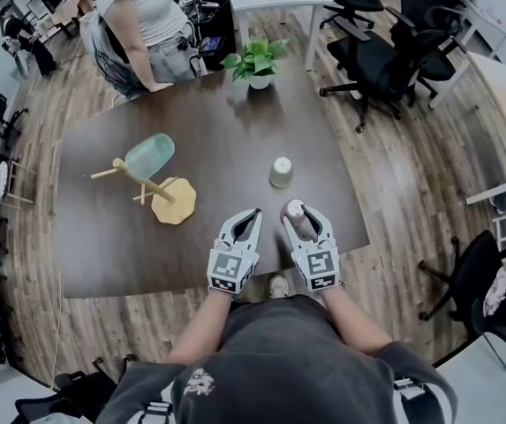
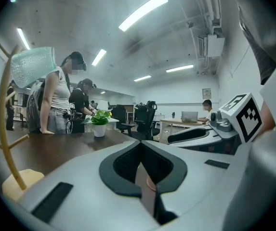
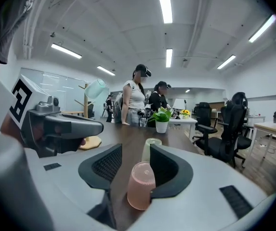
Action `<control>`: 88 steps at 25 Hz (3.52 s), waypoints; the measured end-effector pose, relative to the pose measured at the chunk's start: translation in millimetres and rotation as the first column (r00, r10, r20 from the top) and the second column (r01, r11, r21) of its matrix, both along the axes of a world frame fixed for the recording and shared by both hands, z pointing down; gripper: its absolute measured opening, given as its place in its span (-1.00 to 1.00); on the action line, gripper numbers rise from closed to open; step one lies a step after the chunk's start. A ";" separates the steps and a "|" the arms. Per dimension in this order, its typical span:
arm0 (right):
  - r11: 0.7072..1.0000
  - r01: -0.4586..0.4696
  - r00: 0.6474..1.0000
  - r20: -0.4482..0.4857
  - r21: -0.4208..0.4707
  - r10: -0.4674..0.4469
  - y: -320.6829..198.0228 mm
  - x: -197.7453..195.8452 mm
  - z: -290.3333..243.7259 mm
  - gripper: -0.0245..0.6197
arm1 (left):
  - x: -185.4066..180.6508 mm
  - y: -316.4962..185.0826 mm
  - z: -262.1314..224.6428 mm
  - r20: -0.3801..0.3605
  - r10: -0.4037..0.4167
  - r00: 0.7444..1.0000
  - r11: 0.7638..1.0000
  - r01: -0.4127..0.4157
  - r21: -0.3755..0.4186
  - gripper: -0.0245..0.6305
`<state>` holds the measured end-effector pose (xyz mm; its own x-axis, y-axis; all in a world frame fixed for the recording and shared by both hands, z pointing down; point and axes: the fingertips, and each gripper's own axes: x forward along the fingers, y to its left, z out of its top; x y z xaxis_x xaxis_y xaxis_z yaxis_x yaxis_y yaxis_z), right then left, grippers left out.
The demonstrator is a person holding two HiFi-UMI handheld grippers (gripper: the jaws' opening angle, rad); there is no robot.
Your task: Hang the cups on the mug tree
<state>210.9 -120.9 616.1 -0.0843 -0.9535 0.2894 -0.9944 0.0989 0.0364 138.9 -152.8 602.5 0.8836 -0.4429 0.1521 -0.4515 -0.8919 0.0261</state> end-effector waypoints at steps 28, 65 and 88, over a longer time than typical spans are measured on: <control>0.983 0.030 0.999 0.050 -0.182 -0.021 -14.1 27.4 87.2 0.03 | -11.1 -29.6 21.0 0.038 -0.115 0.993 0.993 0.117 -0.029 -0.93; 0.949 0.301 0.918 0.243 0.091 -0.314 -130.5 -156.2 -36.0 0.03 | -187.9 -79.4 -18.7 0.027 -0.432 0.902 0.902 0.431 0.016 -0.93; 0.970 0.230 0.835 0.496 0.075 -0.237 -213.6 -206.1 -26.3 0.03 | -276.8 -118.2 -10.7 0.017 -0.501 0.865 0.865 0.501 -0.013 -0.93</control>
<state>4.9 -334.5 589.8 -0.4344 -0.8902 0.1371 -0.8262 0.3332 -0.4544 -137.9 -271.1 591.7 0.5412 -0.8230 0.1724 -0.8380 -0.5448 0.0298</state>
